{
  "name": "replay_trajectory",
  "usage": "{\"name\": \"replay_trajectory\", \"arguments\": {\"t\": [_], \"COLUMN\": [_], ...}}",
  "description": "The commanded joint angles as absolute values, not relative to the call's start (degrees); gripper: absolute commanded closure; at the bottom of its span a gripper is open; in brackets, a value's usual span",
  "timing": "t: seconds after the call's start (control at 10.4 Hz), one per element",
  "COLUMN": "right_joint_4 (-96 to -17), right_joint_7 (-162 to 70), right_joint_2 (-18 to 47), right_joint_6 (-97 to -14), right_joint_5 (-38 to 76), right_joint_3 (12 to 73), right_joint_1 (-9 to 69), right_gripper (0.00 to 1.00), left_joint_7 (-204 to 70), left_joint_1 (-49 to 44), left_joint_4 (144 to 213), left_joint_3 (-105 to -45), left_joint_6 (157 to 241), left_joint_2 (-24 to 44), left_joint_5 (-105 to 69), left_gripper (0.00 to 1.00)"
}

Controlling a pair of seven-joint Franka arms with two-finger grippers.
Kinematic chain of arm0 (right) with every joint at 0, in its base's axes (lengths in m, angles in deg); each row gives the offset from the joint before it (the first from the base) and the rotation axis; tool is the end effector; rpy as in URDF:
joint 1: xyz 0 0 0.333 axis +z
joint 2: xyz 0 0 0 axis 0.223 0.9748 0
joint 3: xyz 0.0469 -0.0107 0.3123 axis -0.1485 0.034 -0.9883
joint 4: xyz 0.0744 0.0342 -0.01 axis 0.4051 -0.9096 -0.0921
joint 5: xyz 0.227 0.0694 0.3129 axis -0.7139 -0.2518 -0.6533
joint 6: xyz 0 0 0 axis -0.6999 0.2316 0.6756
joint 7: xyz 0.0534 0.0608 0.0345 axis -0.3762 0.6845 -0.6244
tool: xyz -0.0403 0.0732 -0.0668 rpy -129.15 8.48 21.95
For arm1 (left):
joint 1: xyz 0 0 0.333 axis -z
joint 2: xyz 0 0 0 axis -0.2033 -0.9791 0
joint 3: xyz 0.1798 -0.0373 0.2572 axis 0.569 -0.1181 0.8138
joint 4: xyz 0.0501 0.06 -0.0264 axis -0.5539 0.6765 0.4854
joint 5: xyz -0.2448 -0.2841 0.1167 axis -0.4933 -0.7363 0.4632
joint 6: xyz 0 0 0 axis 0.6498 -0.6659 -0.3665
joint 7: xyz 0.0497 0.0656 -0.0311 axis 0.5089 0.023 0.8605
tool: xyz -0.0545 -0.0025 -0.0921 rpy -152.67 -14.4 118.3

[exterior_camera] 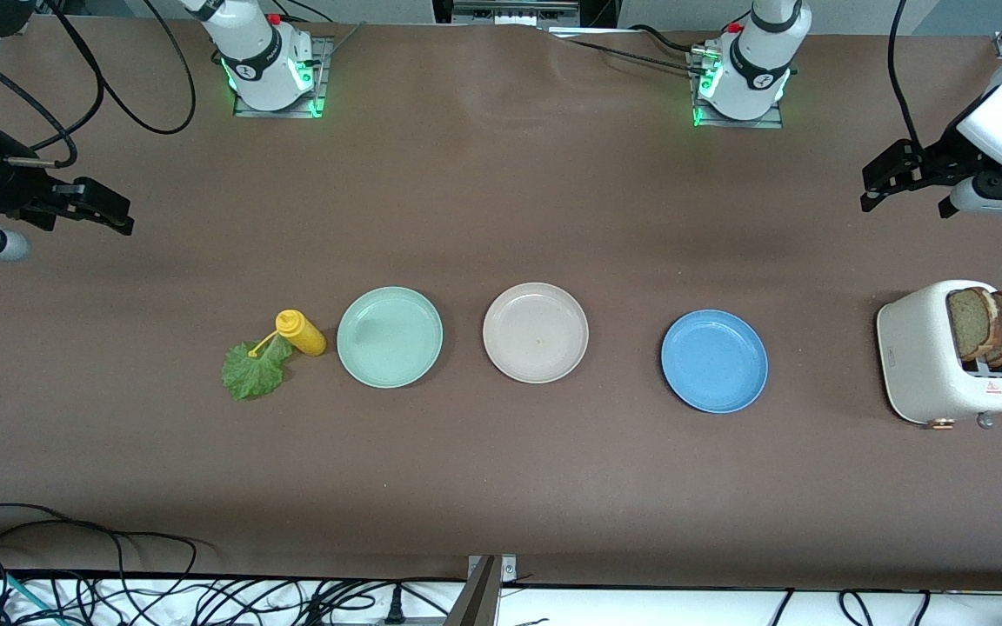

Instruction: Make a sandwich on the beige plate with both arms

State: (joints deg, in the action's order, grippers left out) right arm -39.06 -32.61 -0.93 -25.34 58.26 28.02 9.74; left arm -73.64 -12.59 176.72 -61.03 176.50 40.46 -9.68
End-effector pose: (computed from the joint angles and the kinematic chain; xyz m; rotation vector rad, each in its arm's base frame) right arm 0.5850 0.0509 0.6131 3.1169 -0.0680 -0.0979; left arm 0.5320 -0.0359 0.6170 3.1297 -0.1060 0.0444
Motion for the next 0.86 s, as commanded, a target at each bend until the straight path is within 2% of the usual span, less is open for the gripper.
{"name": "replay_trajectory", "arguments": {"t": [0.0,0.38,0.77], "right_joint_4": [-38.42,-38.42,-38.6], "right_joint_7": [-33.18,-32.83,-32.74], "right_joint_2": [-1.55,-1.2,-1.38], "right_joint_6": [-25.96,-25.53,-25.09], "right_joint_5": [57.07,57.07,57.16], "right_joint_3": [27.9,28.07,27.9], "right_joint_1": [9.37,9.19,9.37], "right_gripper": [0.0,0.0,0.0], "left_joint_7": [-74.97,-74.89,-74.71], "left_joint_1": [-11.99,-12.34,-12.34], "left_joint_4": [175.24,175.24,174.02], "left_joint_3": [-60.34,-60.43,-60.34], "left_joint_6": [174.96,171.54,171.53], "left_joint_2": [40.18,40.1,40.01], "left_joint_5": [-9.31,-9.66,-9.31], "left_gripper": [0.0,0.0,0.0]}}
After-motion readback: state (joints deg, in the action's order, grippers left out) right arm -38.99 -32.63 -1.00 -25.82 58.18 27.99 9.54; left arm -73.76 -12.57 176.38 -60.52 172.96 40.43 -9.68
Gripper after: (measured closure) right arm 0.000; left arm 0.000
